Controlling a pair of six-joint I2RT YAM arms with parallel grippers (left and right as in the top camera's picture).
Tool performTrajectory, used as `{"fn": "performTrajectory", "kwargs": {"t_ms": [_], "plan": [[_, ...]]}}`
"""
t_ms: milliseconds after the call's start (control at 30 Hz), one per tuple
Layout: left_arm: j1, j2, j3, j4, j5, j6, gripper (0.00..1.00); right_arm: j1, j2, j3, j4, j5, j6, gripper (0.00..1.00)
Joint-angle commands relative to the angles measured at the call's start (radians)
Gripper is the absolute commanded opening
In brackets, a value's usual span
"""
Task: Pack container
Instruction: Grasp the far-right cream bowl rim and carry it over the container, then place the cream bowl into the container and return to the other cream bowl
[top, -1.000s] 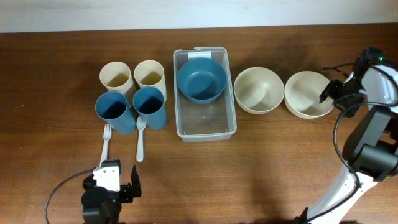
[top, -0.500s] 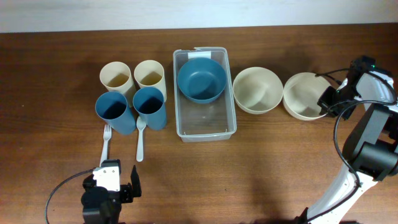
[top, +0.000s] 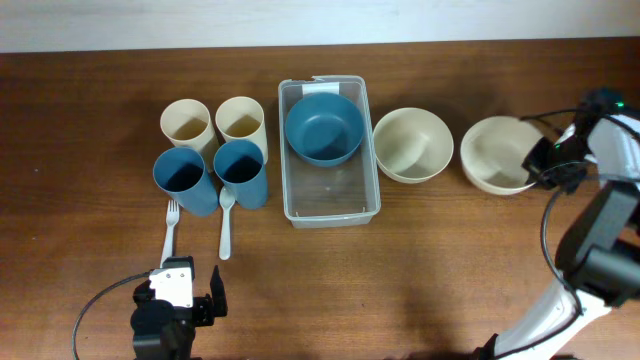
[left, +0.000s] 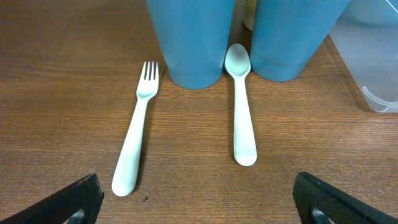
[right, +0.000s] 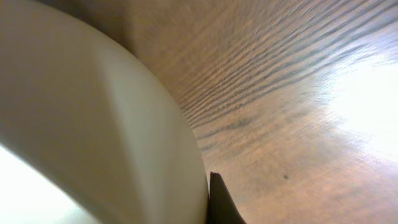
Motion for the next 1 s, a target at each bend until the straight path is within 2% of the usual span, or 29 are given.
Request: {"fn": "performTrajectory", "kwargs": {"t_ms": [0,100,233,433,700,967], "plan": [[-0.004,-0.006,-0.006,0.001,0.011,0.016,1.00,0.000,-0.151,0.014,0.011,0.009,0.006,0.04],[-0.004,-0.006,-0.006,0.001,0.011,0.016,1.00,0.019,-0.216,0.014,0.011,-0.002,0.006,0.04],[-0.004,-0.006,-0.006,0.001,0.011,0.016,1.00,0.085,-0.287,0.015,0.022,-0.146,0.006,0.04],[-0.004,-0.006,-0.006,0.001,0.011,0.016,1.00,0.372,-0.363,0.060,0.030,-0.134,0.006,0.04],[-0.004,-0.006,-0.006,0.001,0.011,0.016,1.00,0.719,-0.311,0.071,0.146,-0.004,0.006,0.04],[-0.004,-0.006,-0.006,0.001,0.011,0.016,1.00,0.841,-0.147,0.071,0.272,-0.002,0.006,0.04]]}}
